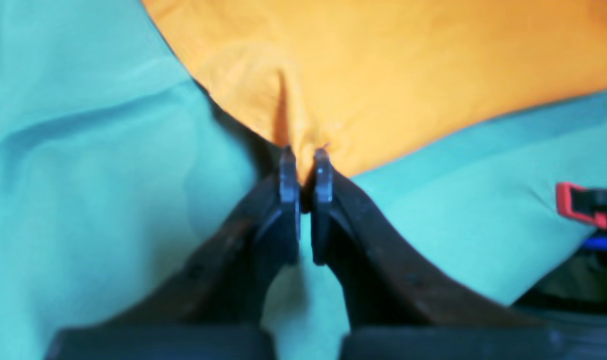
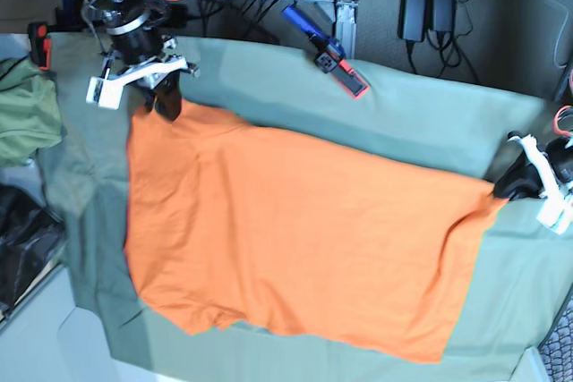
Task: Fold the T-shirt properly
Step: 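Lift the shirt with both grippers and fold it lengthwise over itself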
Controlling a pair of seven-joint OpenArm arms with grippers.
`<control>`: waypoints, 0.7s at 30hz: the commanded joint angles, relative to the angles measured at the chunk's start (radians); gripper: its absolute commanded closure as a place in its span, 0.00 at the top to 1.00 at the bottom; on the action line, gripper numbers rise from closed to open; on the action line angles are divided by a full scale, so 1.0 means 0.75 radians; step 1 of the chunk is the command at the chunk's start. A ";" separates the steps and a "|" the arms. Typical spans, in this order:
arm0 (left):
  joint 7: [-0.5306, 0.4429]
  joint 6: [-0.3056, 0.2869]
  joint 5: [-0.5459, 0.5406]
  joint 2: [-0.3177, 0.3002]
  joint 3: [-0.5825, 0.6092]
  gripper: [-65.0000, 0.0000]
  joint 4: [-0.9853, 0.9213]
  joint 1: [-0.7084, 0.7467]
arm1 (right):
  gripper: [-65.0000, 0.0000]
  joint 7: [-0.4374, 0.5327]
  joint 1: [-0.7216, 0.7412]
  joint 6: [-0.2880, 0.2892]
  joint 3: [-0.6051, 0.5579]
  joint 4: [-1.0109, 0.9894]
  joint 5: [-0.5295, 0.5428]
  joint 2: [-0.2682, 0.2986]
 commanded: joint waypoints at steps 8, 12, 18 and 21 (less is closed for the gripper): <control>-0.114 -0.017 0.073 0.015 0.084 0.00 -0.242 -0.254 | 0.00 0.069 0.290 0.108 -0.021 -0.135 -0.051 0.111; -0.160 -0.017 0.087 0.019 0.129 0.00 -0.394 -0.390 | 0.00 0.079 0.457 0.109 -0.082 -0.298 -0.055 0.158; -0.266 -0.017 0.190 0.037 0.230 0.01 -0.607 -0.576 | 0.00 0.104 0.708 0.109 -0.202 -0.528 -0.137 0.174; -0.336 -0.017 0.252 0.039 0.305 0.09 -0.701 -0.654 | 0.00 0.111 0.802 0.109 -0.251 -0.623 -0.162 0.174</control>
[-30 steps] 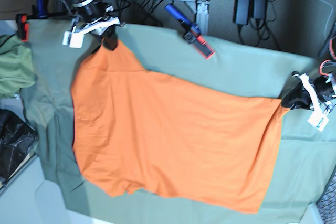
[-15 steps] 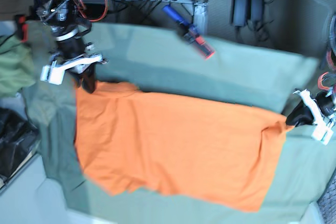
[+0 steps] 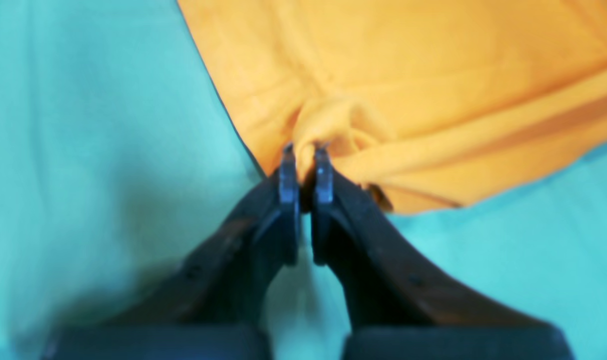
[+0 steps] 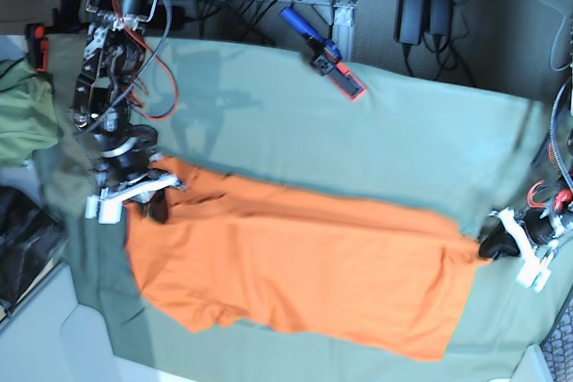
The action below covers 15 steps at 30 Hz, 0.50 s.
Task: Fold the T-shirt properly
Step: 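Lift the shirt with both grippers and fold it lengthwise over itself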
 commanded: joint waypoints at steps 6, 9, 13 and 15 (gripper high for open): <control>-0.141 -0.006 0.055 -0.006 0.019 0.31 -0.125 -0.121 | 0.00 0.066 0.126 0.102 -0.058 -0.109 -0.047 0.016; -0.141 -0.006 0.054 0.002 0.020 0.59 -0.146 -0.120 | 0.00 0.068 0.124 0.102 -0.095 -0.144 -0.046 0.016; -0.136 -0.006 0.029 0.021 0.021 0.63 -0.147 -0.119 | 0.61 0.079 0.124 0.101 -0.130 -0.153 -0.085 0.015; -0.089 -0.006 -0.034 0.023 0.020 0.63 -0.146 -0.122 | 0.68 0.079 0.124 0.101 -0.128 -0.152 -0.090 0.016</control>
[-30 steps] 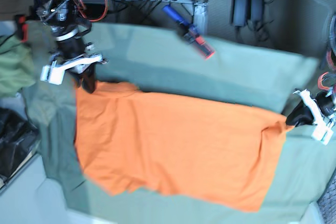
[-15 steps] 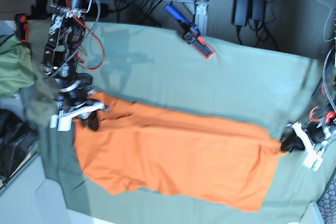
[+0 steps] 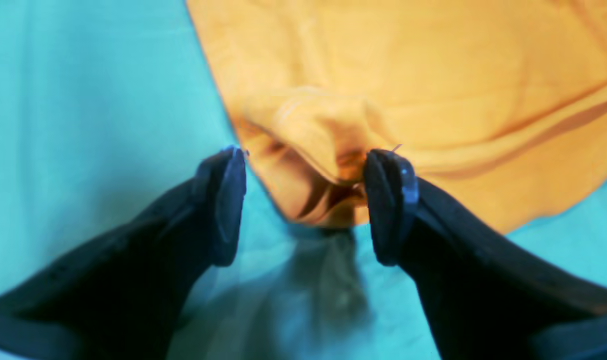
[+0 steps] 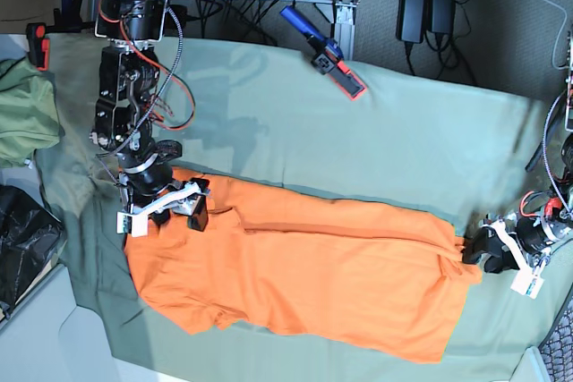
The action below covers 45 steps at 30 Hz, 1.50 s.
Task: Fold the T-shirt properly
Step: 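Lift the shirt with both grippers and fold it lengthwise over itself, then lower the folded edge with both grippers and release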
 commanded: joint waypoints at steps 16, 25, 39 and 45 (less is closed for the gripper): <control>0.410 -0.008 -0.533 -0.016 -0.263 0.63 0.057 0.043 | 0.68 -0.136 -0.073 0.100 0.509 0.098 0.121 0.022; 0.289 -0.008 -0.409 0.077 -0.263 0.63 0.000 0.073 | 0.68 -0.131 -0.152 0.101 0.508 0.027 0.176 0.014; 0.260 -0.008 -0.374 0.205 -0.263 0.63 -0.147 -0.014 | 0.68 -0.115 -0.151 0.101 0.478 0.026 0.205 -0.076; 0.260 -0.008 -0.359 0.237 -0.260 0.62 -0.147 -0.029 | 0.68 -0.114 -0.146 0.101 0.465 0.026 0.205 -0.079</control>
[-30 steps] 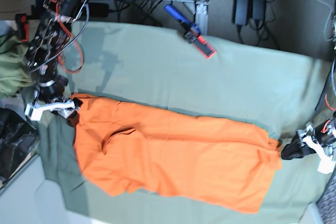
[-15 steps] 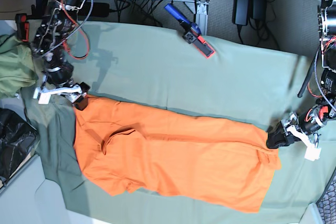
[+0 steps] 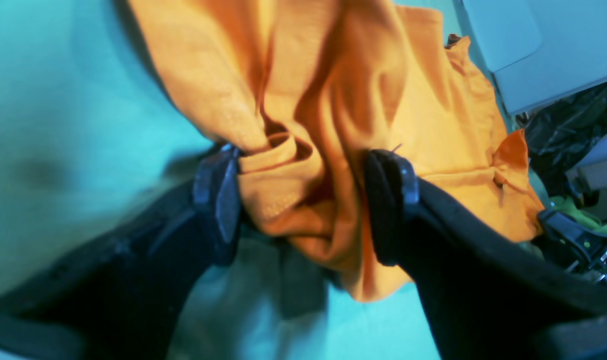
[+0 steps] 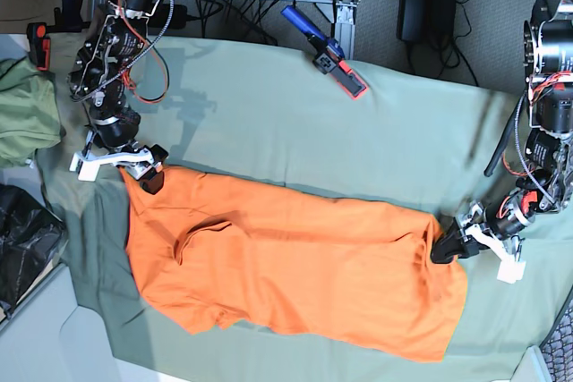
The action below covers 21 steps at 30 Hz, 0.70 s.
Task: Fold the T-shirt properly
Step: 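Lower the folded edge with both grippers and release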
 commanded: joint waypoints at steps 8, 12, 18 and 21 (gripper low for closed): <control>-0.047 -0.010 0.064 -0.009 -0.002 0.13 0.014 -0.031 | 0.67 0.120 0.019 0.101 -0.060 0.016 -0.105 0.014; -0.049 -0.011 0.075 -0.004 -0.002 0.00 0.014 -0.031 | 0.26 0.182 0.019 0.101 -0.096 0.016 -0.162 0.014; -0.032 -0.011 0.064 -0.011 -0.002 0.00 0.016 -0.031 | 0.00 0.167 0.019 0.101 -0.101 0.016 -0.210 0.015; 0.062 -0.011 -0.005 -0.043 -0.002 0.00 0.025 -0.030 | 0.00 0.116 0.016 0.101 -0.101 0.018 -0.207 0.017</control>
